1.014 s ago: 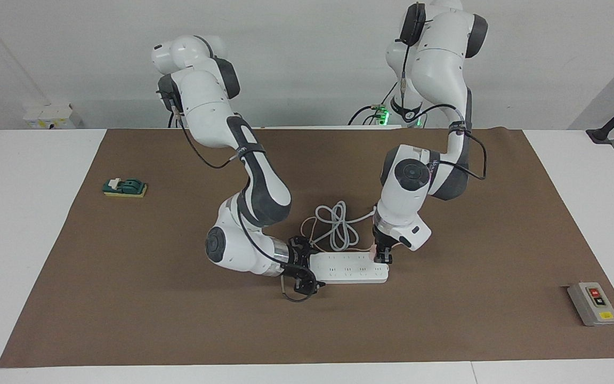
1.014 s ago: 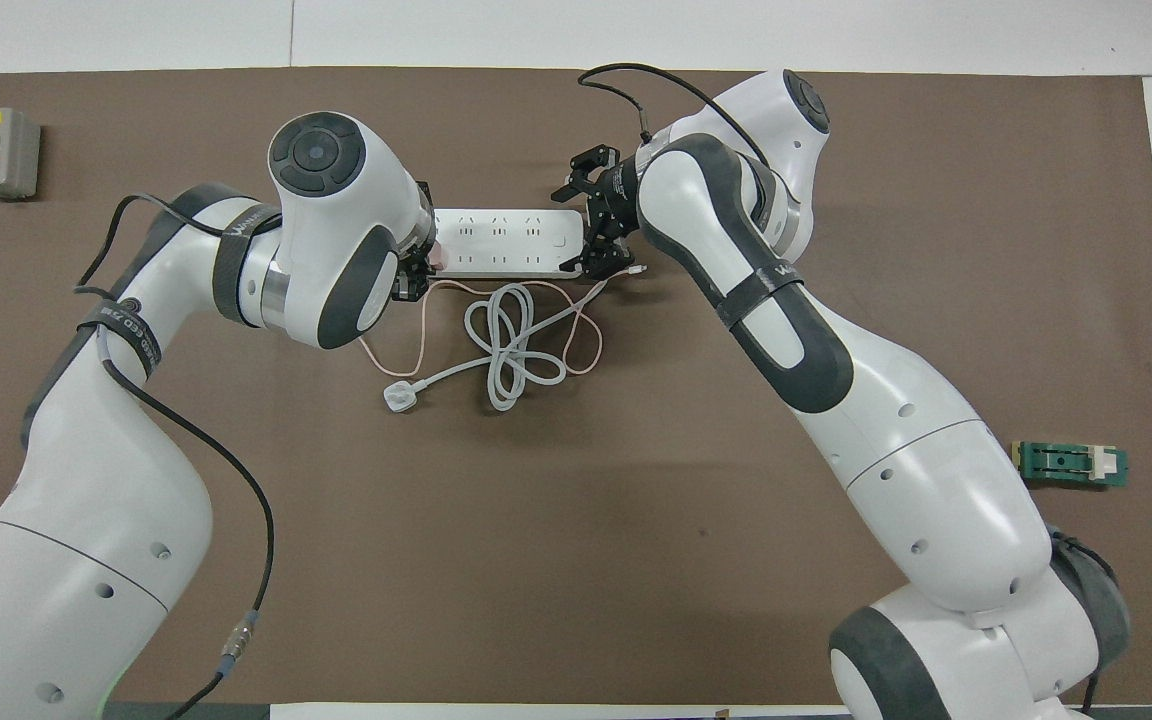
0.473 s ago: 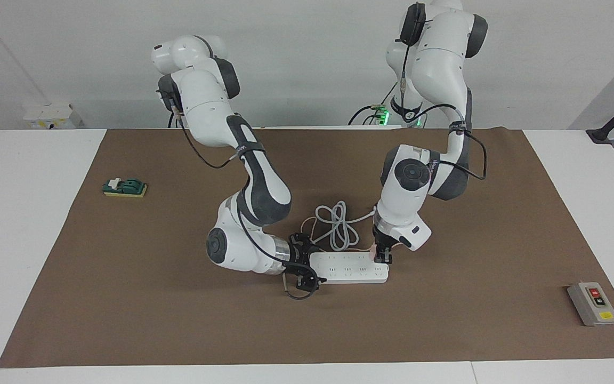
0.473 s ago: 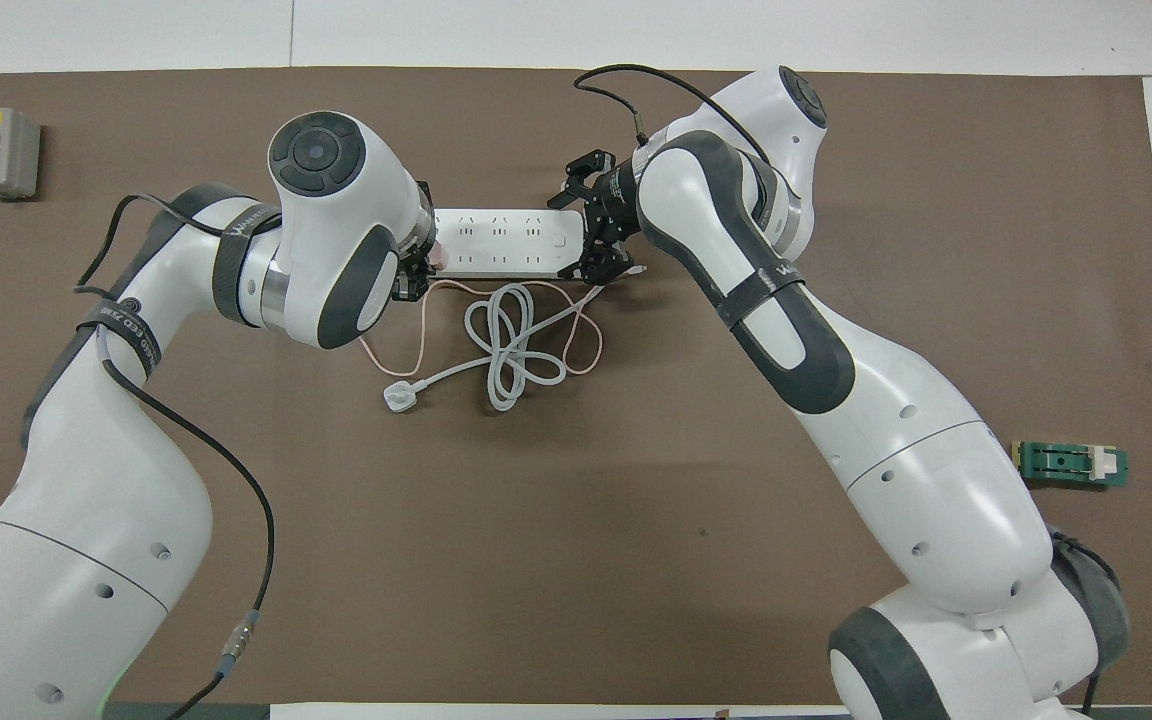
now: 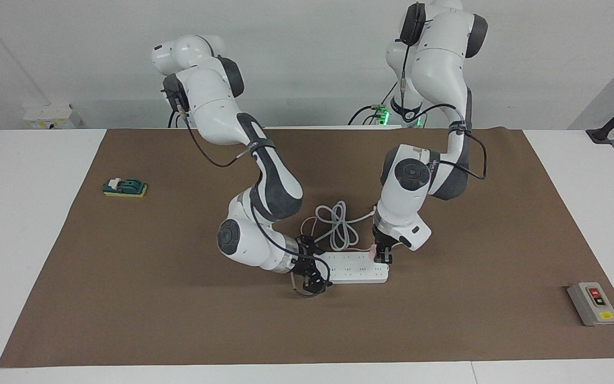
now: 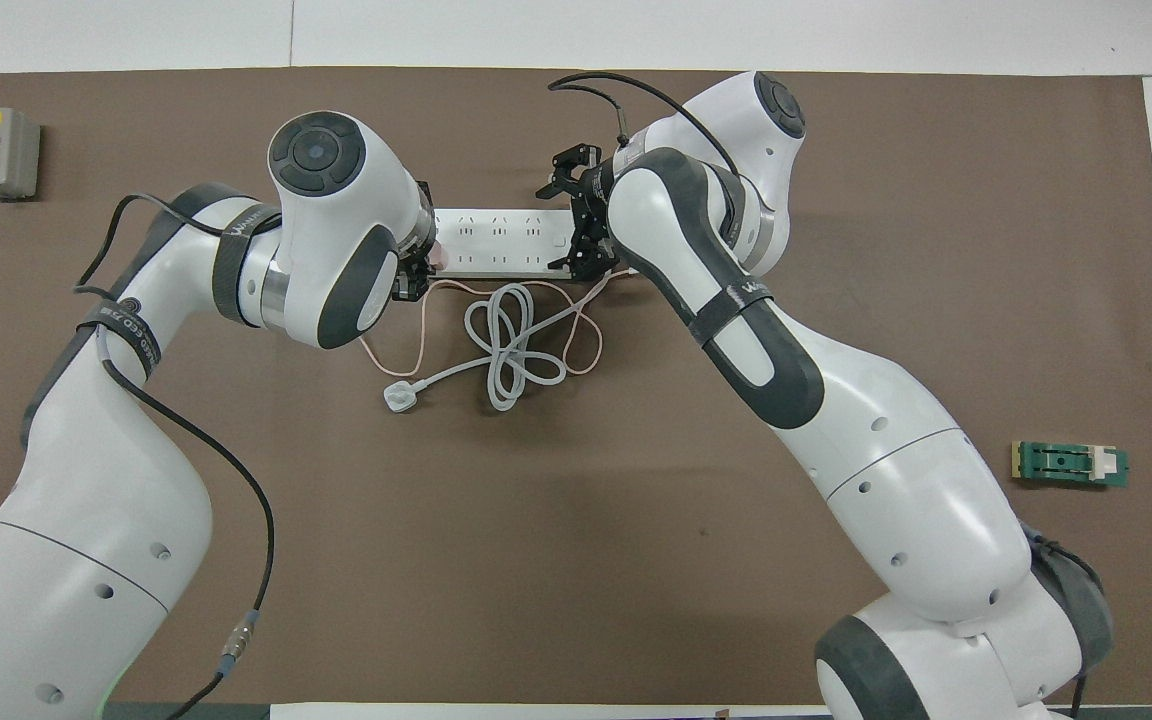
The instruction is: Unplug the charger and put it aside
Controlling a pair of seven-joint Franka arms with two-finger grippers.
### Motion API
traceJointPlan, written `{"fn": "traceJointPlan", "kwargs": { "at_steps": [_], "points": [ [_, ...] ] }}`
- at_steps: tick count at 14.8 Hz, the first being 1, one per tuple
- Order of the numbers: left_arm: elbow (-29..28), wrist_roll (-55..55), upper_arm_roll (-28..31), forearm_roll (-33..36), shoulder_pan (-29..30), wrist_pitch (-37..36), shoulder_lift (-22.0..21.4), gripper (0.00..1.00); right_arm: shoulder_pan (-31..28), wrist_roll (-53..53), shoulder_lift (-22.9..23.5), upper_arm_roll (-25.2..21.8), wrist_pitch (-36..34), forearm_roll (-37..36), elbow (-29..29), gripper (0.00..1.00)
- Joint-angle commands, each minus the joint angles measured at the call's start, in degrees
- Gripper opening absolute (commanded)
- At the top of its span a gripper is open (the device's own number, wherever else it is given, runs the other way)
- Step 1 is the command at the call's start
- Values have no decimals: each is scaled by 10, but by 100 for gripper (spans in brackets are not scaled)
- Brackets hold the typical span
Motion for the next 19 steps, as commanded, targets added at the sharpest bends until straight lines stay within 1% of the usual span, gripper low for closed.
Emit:
{"fn": "traceJointPlan", "kwargs": {
  "at_steps": [1, 3, 8, 10, 12, 14, 15, 16, 19],
  "points": [
    [2, -7, 6, 10, -5, -6, -12, 0, 2, -20, 14, -3, 27, -11, 3, 100],
    [2, -8, 6, 10, -4, -6, -12, 0, 3, -27, 19, -1, 46, -9, -2, 100],
    [2, -8, 6, 10, -4, -6, -12, 0, 2, -49, 40, 1, 61, -6, 0, 100],
    [2, -8, 5, 10, -4, -6, -12, 0, 1, -48, 40, 2, 59, -5, 2, 100],
    [2, -8, 5, 10, -3, -6, -12, 0, -7, -45, 39, 10, 40, -5, 4, 100],
    [2, -7, 6, 10, -3, -6, -12, 0, -24, -16, 28, 17, -16, -6, 14, 100],
    [2, -7, 6, 10, -3, -6, -12, 0, -26, -3, 15, 16, -32, -7, 19, 100],
    [2, -7, 6, 10, -3, -6, -12, 0, -26, 4, 9, 16, -35, -7, 19, 100],
    [2, -7, 5, 10, -3, -6, -12, 0, -21, 36, 9, 17, -14, -7, 22, 100]
  ]
}}
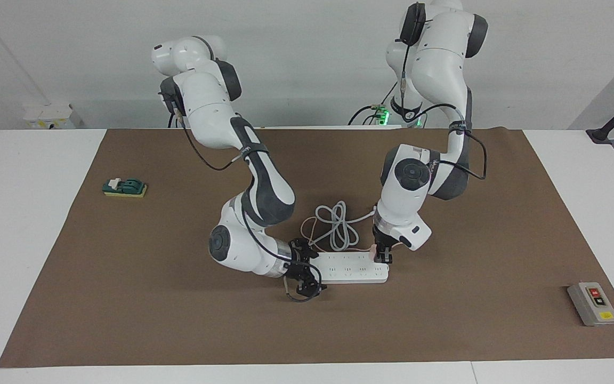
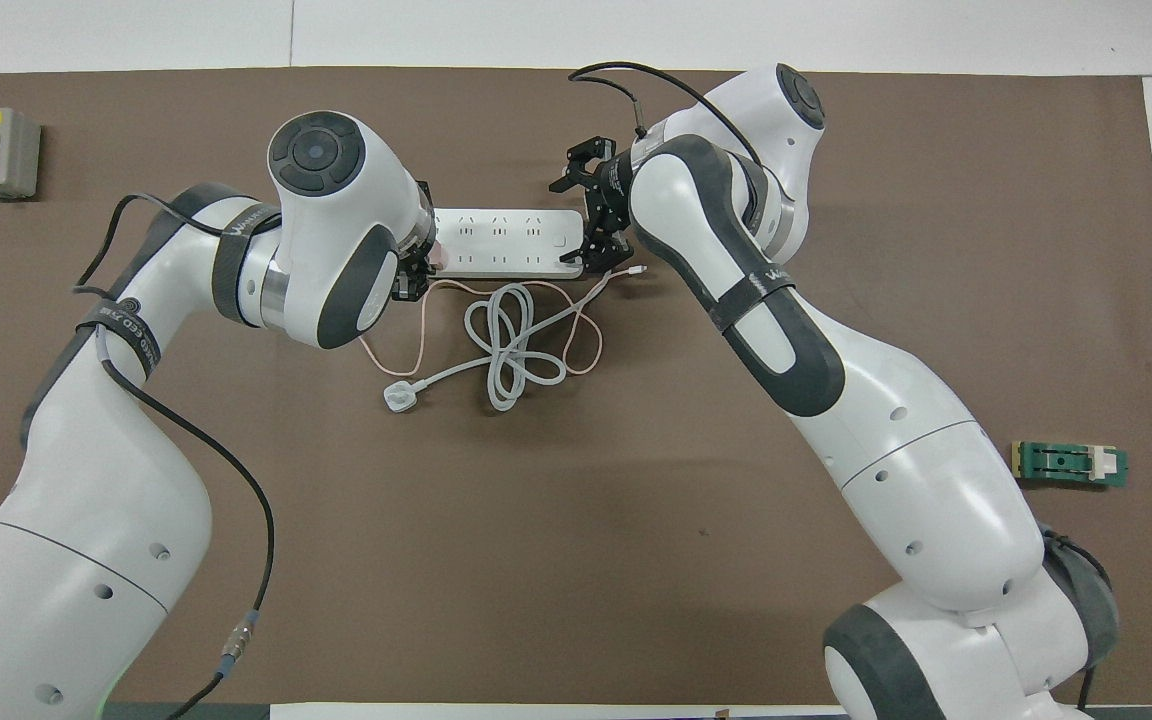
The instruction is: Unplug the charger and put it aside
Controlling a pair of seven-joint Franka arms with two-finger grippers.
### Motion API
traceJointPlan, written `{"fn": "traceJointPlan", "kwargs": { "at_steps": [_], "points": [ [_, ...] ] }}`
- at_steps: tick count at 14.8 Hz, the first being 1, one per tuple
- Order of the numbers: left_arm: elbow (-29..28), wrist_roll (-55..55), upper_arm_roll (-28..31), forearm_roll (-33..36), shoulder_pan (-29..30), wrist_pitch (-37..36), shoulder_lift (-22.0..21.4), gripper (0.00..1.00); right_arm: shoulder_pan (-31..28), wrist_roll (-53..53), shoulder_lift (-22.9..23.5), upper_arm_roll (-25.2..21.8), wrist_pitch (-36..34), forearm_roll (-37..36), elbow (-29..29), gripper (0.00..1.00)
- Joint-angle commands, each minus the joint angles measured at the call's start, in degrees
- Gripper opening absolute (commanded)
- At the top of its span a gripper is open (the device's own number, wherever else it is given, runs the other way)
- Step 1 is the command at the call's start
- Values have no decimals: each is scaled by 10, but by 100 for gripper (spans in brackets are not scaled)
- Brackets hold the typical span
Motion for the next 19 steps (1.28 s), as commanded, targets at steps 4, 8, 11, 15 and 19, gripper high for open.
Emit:
{"fn": "traceJointPlan", "kwargs": {
  "at_steps": [4, 8, 11, 15, 19],
  "points": [
    [3, -4, 6, 11, 1, -8, -12, 0, 11, 31, -3, 11, 13, -9, 3, 100],
    [15, -5, 19, 14, 2, -34, -11, 0, 15, 29, -10, 24, 13, -9, 0, 100],
    [20, -2, 20, 16, 4, -33, -12, 0, 17, 11, -3, 24, 42, -12, -2, 100],
    [18, 15, 20, 17, 17, -28, -11, 0, 26, -20, 7, 23, 72, -13, -13, 100],
    [19, 15, 20, 17, 26, -28, -11, 0, 25, -43, 10, 24, 76, -12, -23, 100]
  ]
}}
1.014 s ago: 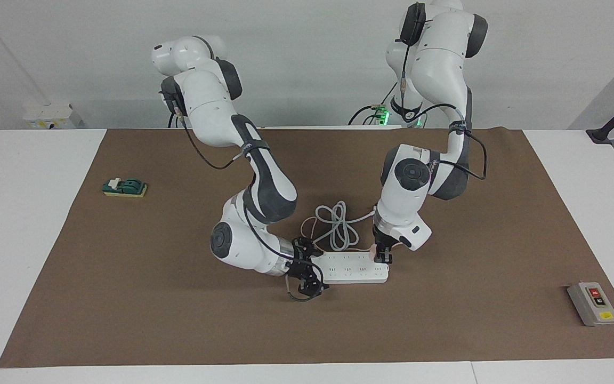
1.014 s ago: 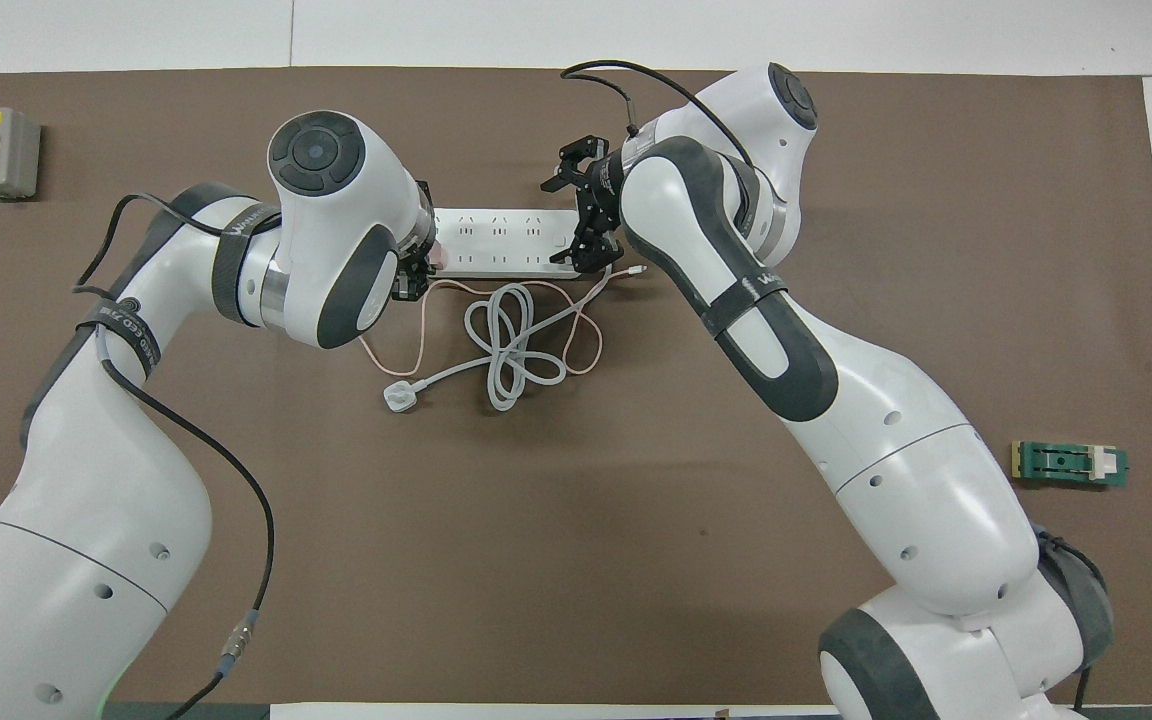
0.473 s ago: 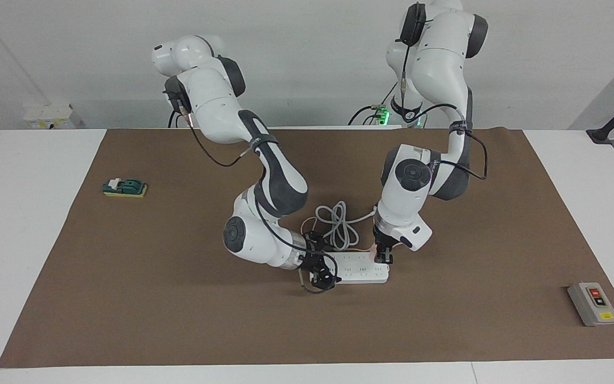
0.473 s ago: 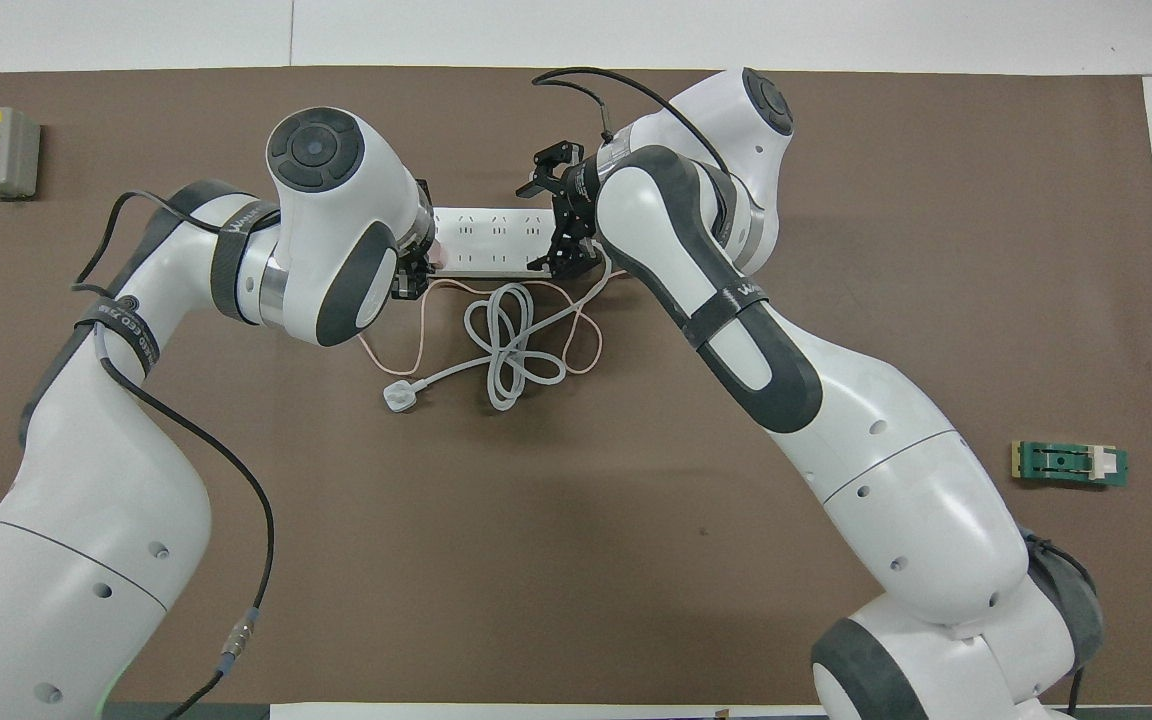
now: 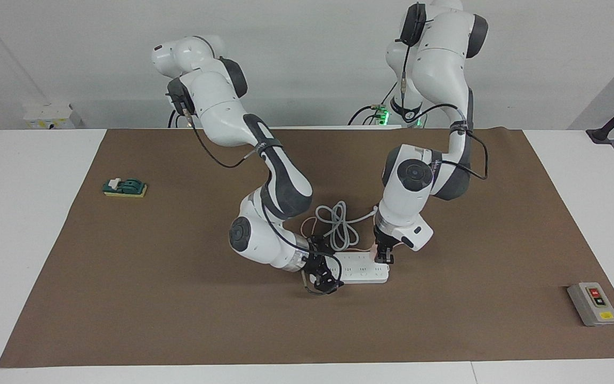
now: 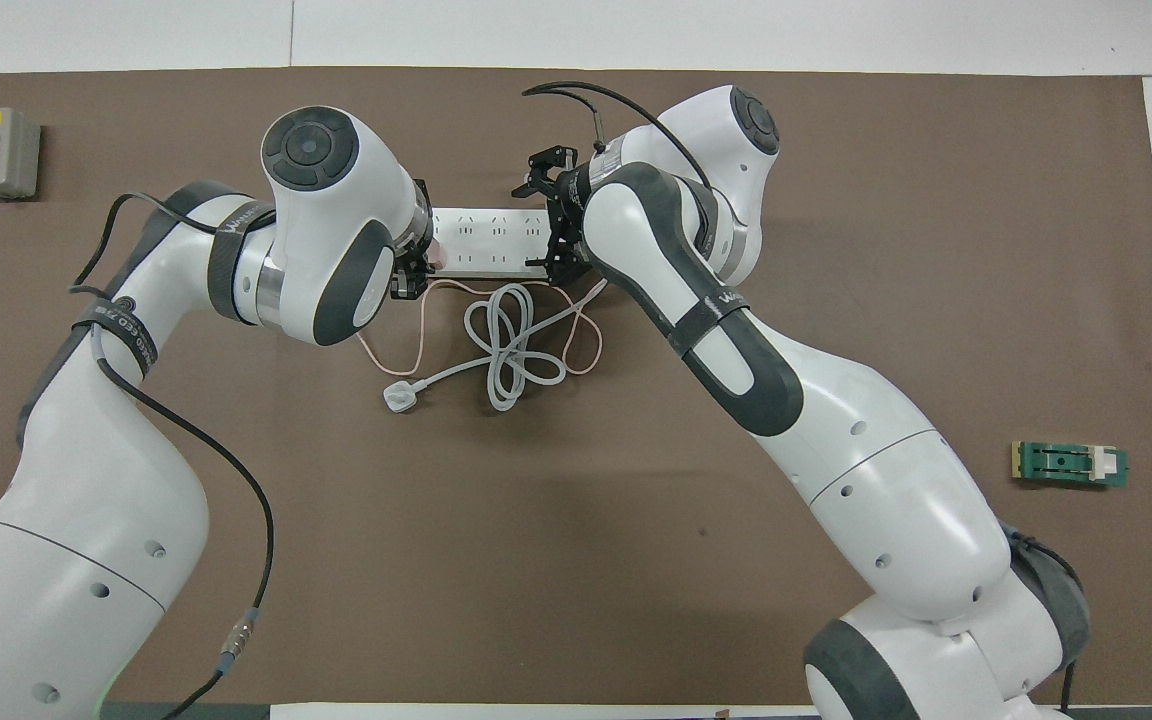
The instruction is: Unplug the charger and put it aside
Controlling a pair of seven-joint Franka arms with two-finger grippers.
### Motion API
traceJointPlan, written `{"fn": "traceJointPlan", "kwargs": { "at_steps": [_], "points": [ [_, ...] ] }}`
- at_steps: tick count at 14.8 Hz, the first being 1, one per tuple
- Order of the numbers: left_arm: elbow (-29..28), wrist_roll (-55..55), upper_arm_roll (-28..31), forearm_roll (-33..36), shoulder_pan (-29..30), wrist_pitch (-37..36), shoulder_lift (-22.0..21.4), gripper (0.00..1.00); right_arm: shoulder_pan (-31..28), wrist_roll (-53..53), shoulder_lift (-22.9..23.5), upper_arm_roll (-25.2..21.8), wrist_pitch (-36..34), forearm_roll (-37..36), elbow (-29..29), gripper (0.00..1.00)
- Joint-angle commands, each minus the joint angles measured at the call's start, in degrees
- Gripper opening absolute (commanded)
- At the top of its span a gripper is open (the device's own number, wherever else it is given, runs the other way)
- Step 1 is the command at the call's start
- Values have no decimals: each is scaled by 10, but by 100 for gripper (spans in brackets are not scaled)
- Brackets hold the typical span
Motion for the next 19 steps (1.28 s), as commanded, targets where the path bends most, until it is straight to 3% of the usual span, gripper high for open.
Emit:
{"fn": "traceJointPlan", "kwargs": {
  "at_steps": [1, 8, 19],
  "points": [
    [14, 18, 20, 25, 22, -21, -12, 0, -5, -25, 4, 2, 16, -8, -15, 100],
    [14, 19, 20, 26, 29, -24, -12, 0, -33, -25, 5, 9, -42, -4, -3, 100],
    [16, 41, 19, 23, 45, -18, -13, 0, -33, -29, 0, 30, -33, -5, -11, 100]
  ]
}}
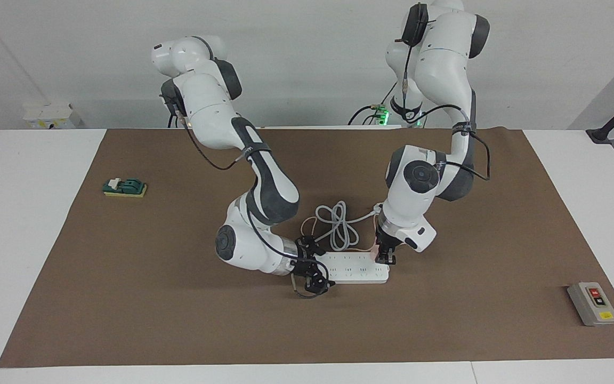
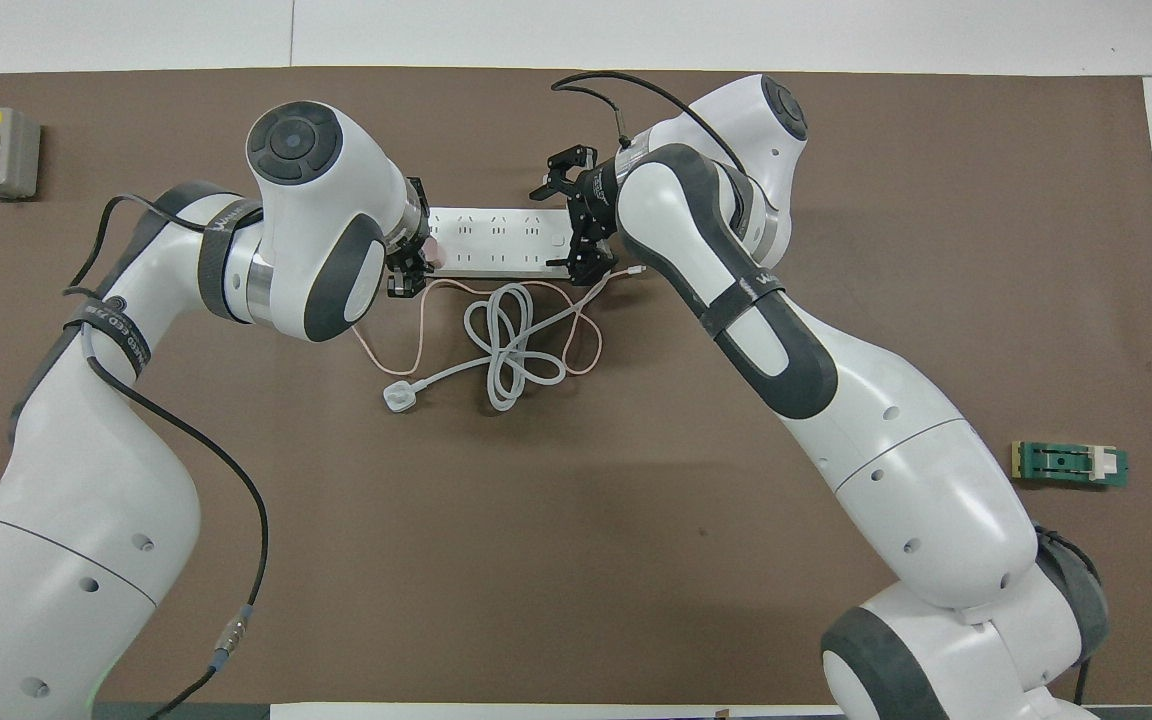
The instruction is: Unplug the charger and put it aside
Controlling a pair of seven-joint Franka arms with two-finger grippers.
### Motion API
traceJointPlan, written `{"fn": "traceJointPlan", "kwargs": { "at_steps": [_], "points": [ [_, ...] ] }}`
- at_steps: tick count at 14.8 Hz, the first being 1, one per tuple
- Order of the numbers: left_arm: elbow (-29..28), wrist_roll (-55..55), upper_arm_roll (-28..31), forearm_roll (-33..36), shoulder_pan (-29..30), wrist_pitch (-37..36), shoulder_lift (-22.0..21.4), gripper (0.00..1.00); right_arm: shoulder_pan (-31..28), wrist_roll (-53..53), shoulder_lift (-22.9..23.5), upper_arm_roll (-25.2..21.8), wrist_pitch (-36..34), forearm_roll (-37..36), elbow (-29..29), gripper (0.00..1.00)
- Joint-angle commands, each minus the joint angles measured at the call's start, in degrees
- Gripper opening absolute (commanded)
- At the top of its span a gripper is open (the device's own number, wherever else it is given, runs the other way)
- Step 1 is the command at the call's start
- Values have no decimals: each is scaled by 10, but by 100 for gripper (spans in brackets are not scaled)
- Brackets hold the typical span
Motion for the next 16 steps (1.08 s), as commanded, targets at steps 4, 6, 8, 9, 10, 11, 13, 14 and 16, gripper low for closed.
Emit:
{"fn": "traceJointPlan", "kwargs": {
  "at_steps": [4, 6, 8, 9, 10, 11, 13, 14, 16],
  "points": [
    [16, 31, 27, 36, 38, -16, -14, 0, -10, -25, -12, 12, 52, 11, -39, 100],
    [14, 30, 27, 33, 39, -14, -14, 0, -13, -67, -44, 12, 83, 48, -104, 100],
    [14, 28, 27, 33, 39, -15, -14, 0, -17, -119, -71, 11, 103, 87, -158, 100],
    [14, 28, 27, 33, 38, -16, -14, 0, -19, -122, -73, 12, 99, 89, -161, 100],
    [14, 29, 27, 33, 39, -15, -14, 0, -21, -123, -74, 12, 96, 89, -162, 100],
    [15, 28, 27, 33, 39, -16, -14, 0, -26, -121, -77, 12, 90, 88, -161, 100],
    [16, 29, 27, 34, 42, -20, -14, 0, -32, -118, -93, 11, 62, 91, -159, 100],
    [16, 29, 27, 33, 44, -18, -14, 0, -36, -119, -96, 11, 52, 91, -160, 100],
    [16, 29, 27, 32, 51, -17, -14, 0, -34, -120, -96, 11, 60, 90, -163, 100]
  ]
}}
